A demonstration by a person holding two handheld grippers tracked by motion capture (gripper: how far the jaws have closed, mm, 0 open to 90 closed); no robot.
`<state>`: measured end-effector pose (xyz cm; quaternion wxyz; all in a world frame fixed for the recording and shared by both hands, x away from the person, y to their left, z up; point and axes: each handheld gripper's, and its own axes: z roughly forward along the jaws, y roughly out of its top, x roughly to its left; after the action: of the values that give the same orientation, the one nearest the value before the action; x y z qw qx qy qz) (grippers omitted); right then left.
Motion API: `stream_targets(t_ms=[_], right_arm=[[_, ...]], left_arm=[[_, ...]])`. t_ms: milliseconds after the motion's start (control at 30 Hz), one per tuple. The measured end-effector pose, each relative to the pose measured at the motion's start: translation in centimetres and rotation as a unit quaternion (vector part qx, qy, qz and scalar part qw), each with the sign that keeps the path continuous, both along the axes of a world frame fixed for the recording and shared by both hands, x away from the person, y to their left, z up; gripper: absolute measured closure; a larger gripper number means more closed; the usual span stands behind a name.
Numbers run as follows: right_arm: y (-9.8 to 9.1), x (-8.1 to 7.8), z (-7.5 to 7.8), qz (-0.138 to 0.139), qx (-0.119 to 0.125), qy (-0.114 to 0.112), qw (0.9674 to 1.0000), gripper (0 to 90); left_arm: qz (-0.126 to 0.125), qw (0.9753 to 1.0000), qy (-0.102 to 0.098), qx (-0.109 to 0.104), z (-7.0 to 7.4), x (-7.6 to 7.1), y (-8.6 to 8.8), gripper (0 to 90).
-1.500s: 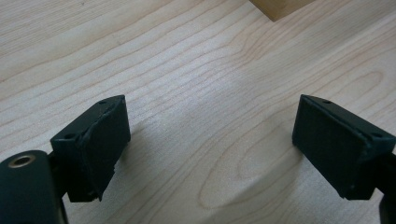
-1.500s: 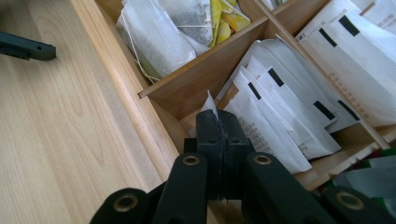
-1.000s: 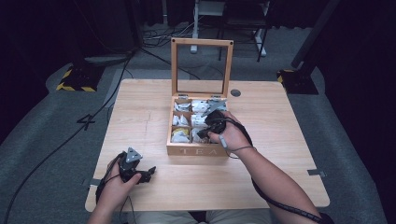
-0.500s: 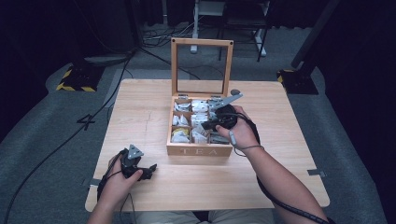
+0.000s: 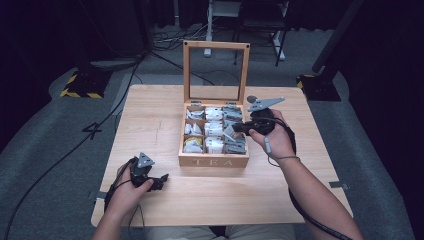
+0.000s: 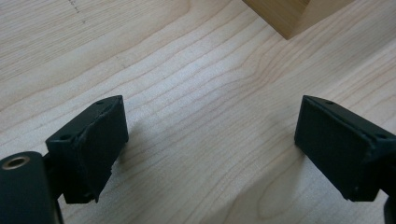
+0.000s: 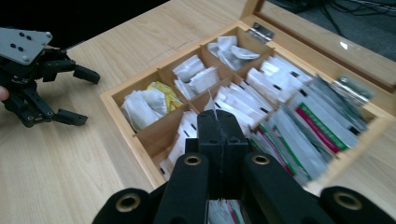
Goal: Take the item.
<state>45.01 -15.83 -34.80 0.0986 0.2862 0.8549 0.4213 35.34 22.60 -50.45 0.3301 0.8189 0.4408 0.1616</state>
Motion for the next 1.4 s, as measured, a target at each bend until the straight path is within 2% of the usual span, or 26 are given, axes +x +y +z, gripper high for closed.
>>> stream_targets(t_ms=[433, 733, 833, 1067, 1400], right_arm=[[-5.8, 0.5, 0.7, -0.067, 0.002, -0.014, 0.9976, 90.0], [-9.9, 1.1, 0.9, -0.123, 0.001, -0.017, 0.9923, 90.0], [-10.8, 1.3, 0.7, -0.134, -0.001, -0.018, 0.9908, 90.0], [-13.0, 1.8, -0.1, -0.163, -0.002, -0.015, 0.9864, 90.0], [-15.5, 2.7, -2.3, -0.197, 0.004, 0.007, 0.9803, 90.0]], left_arm=[[0.001, 1.0, 0.001, -0.001, 0.0, 0.2, 0.1, 10.8], [0.002, 1.0, 0.001, 0.0, 0.0, 0.3, 0.1, 10.3], [0.002, 1.0, 0.001, -0.001, 0.0, 0.3, 0.1, 10.3], [0.001, 1.0, 0.0, -0.001, 0.0, 0.3, 0.1, 10.3], [0.001, 1.0, -0.001, 0.002, 0.0, 0.4, 0.1, 10.2]])
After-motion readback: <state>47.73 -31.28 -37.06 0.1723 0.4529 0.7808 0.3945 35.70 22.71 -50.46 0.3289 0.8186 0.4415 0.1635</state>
